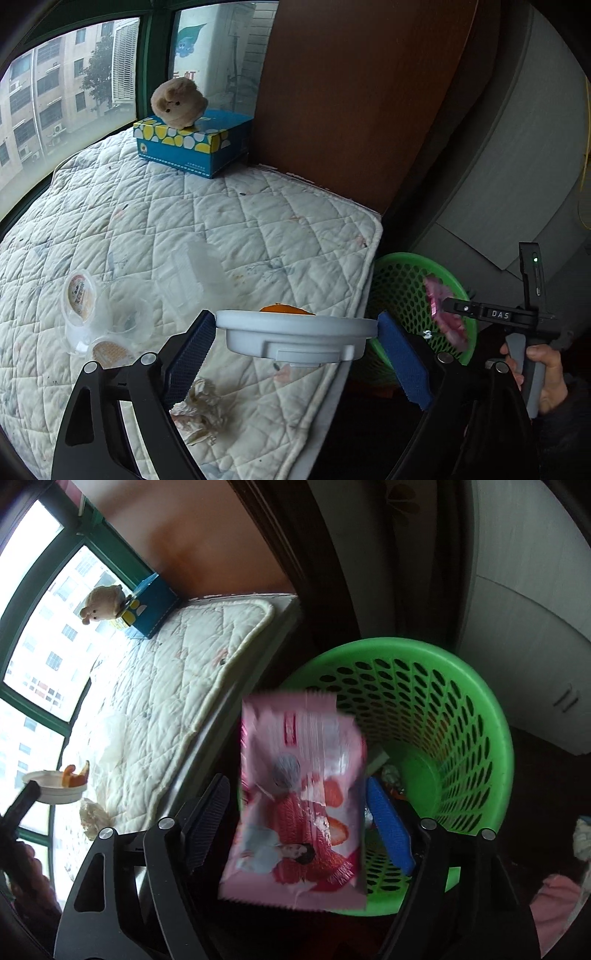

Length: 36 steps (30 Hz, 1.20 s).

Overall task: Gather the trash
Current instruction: 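Open right tool to drop pink wrapper while left tool drops white lid in basket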

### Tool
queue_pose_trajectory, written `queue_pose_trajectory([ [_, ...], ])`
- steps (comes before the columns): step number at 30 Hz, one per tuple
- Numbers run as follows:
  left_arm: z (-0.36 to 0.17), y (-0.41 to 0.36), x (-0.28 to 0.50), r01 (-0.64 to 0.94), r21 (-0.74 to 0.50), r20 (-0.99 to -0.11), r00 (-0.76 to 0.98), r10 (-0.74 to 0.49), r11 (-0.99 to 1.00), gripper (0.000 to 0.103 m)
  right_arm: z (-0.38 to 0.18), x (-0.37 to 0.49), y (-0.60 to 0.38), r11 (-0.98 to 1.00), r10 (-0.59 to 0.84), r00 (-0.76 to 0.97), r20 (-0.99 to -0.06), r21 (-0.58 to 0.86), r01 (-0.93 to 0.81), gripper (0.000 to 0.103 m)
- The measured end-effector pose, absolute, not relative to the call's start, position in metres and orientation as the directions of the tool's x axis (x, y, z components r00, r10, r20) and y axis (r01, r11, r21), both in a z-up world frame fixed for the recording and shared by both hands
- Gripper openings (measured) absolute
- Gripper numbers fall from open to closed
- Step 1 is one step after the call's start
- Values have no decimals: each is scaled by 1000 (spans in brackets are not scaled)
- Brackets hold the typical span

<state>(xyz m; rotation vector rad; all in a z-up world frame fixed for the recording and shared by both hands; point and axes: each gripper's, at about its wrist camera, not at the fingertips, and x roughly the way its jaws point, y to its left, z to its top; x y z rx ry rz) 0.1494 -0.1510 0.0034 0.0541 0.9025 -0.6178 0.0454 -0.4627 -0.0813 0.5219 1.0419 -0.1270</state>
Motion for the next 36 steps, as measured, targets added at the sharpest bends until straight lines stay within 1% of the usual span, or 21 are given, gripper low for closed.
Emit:
queue_pose_trajectory([
  [1,5,-158,149,532,-207,-747,456,-484,821,86,-82,44,-465,875,135,509,-850,343,342,77],
  [3,6,-173,148,551,-209,-746,444,-496,808,86,-82,41,-469,876,125,513,-850,337,345,83],
  [11,3,-241,142,633,-199,-759,384,-527,748,86,-76,18,-489,862,120,543,-831,359,358,83],
  [23,-32,-334,120,723,-186,-812,268,-518,665,86,-69,-34,-525,828,87,584,-807,385,409,83],
  [30,-53,-369,110,746,-206,-833,206,-513,633,89,-74,-57,-535,793,98,591,-801,421,439,83],
  [33,-56,-372,106,750,-227,-828,187,-529,621,93,-76,-63,-536,785,96,590,-802,425,450,83],
  [36,-55,-369,100,755,-226,-823,189,-535,615,94,-76,-66,-536,780,94,593,-800,429,455,83],
])
